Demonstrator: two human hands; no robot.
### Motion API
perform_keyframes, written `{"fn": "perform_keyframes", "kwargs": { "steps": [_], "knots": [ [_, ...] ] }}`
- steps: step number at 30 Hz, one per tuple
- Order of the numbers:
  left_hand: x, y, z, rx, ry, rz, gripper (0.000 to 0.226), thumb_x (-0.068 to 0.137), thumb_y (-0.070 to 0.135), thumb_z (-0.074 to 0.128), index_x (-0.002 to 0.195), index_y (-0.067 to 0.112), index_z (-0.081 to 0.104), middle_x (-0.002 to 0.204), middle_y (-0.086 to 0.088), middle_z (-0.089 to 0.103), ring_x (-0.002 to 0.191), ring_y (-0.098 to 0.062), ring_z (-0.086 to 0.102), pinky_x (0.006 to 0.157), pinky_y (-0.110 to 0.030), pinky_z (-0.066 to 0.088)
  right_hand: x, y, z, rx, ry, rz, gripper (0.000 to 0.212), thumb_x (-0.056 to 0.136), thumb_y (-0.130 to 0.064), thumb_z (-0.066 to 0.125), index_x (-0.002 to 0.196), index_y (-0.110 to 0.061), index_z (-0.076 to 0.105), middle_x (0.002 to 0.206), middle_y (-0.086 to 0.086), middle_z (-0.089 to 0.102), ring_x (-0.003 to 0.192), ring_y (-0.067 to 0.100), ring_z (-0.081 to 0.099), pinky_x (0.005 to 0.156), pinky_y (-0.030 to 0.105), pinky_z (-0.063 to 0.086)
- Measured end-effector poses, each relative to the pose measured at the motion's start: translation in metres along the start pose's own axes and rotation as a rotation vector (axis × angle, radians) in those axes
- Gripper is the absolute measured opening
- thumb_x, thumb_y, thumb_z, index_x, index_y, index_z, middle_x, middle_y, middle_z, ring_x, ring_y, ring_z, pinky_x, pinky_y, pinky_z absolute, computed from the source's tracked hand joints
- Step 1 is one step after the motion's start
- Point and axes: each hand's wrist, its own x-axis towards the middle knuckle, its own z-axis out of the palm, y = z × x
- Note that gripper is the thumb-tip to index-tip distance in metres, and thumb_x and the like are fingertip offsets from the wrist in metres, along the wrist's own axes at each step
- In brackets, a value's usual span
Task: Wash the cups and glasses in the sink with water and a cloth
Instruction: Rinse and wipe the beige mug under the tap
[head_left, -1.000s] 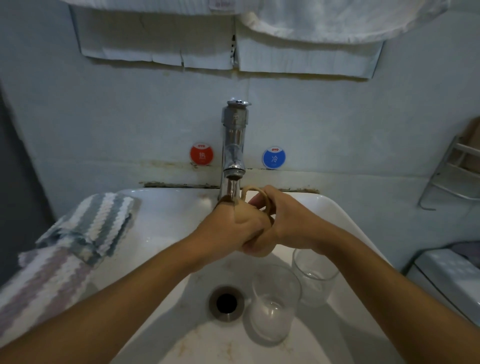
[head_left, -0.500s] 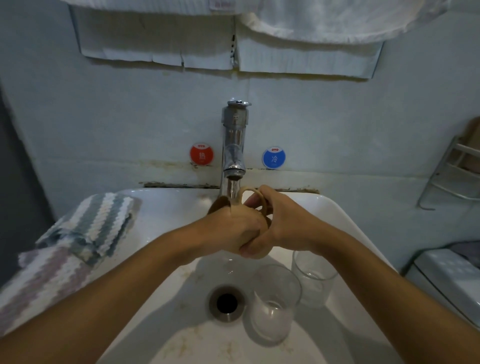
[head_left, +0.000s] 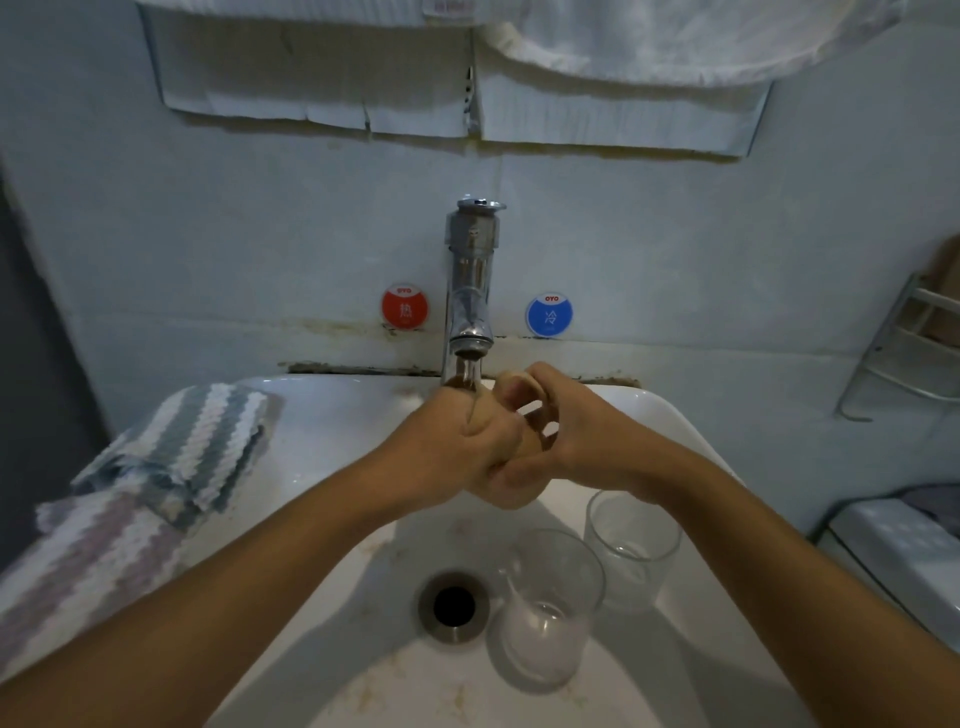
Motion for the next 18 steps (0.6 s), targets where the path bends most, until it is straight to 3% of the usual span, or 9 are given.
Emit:
{"fn": "perform_keyframes", "kwargs": {
  "steps": [3,5,8,12,14,16,18],
  "knots": [
    [-0.002,0.001,-0.004,0.092,-0.129,0.076,0.026,0.097,0.018,0.056,0.083,0.037,0.065,0.082,0.014,0.065,0.076,-0.001,0.063,0.07,-0.018,0.054,-0.004,0.0,-0.013,-0.008,-0.055,0.063,0.073,0.073,-0.016,0.086,0.131,-0.033,0.044,0.121,-0.008,0.056,0.104,0.013,0.059,0.073,0.019,0.054],
    [-0.002,-0.002,-0.006,0.116,-0.191,0.076,0.02,0.097,0.023,0.057,0.092,0.043,0.061,0.091,0.018,0.064,0.085,0.002,0.063,0.075,-0.017,0.054,-0.006,0.0,-0.016,-0.043,-0.106,0.079,0.078,0.073,-0.016,0.086,0.136,-0.036,0.043,0.125,-0.008,0.055,0.106,0.013,0.058,0.073,0.019,0.053],
    [-0.003,-0.004,-0.003,0.177,-0.23,0.078,0.012,0.095,0.029,0.06,0.1,0.039,0.059,0.095,0.015,0.064,0.085,0.0,0.064,0.077,-0.021,0.056,-0.007,-0.001,-0.012,-0.058,-0.15,0.05,0.076,0.073,-0.01,0.085,0.137,-0.029,0.047,0.124,-0.004,0.059,0.11,0.018,0.058,0.092,0.03,0.053],
    [-0.003,-0.004,-0.004,0.097,-0.279,-0.033,0.014,0.091,0.026,0.067,0.1,0.036,0.065,0.098,0.008,0.068,0.089,-0.005,0.066,0.086,-0.03,0.058,-0.005,-0.001,-0.002,-0.096,-0.136,0.042,0.07,0.068,-0.011,0.088,0.128,-0.025,0.056,0.117,-0.003,0.065,0.107,0.018,0.061,0.099,0.041,0.052],
    [-0.001,-0.002,-0.008,-0.033,-0.29,-0.102,0.016,0.08,0.026,0.074,0.094,0.033,0.07,0.096,0.005,0.071,0.089,-0.008,0.068,0.083,-0.025,0.058,-0.005,-0.001,0.007,-0.101,-0.116,0.03,0.078,0.062,-0.015,0.091,0.13,-0.027,0.055,0.119,-0.005,0.065,0.107,0.017,0.062,0.099,0.044,0.052],
    [-0.001,0.001,-0.011,-0.164,-0.262,-0.181,0.02,0.07,0.019,0.078,0.083,0.027,0.065,0.082,0.007,0.07,0.076,-0.003,0.068,0.072,-0.015,0.055,-0.005,-0.004,0.014,-0.147,-0.093,0.002,0.086,0.06,-0.021,0.093,0.135,-0.031,0.051,0.125,-0.008,0.061,0.111,0.015,0.059,0.1,0.041,0.051],
    [-0.002,0.0,-0.011,-0.212,-0.237,-0.224,0.025,0.075,0.009,0.075,0.082,0.026,0.059,0.084,0.009,0.066,0.076,-0.004,0.064,0.068,-0.014,0.052,-0.005,-0.007,0.017,-0.197,-0.065,-0.011,0.09,0.063,-0.022,0.092,0.139,-0.033,0.045,0.131,-0.008,0.057,0.113,0.014,0.054,0.101,0.037,0.049]
  ]
}}
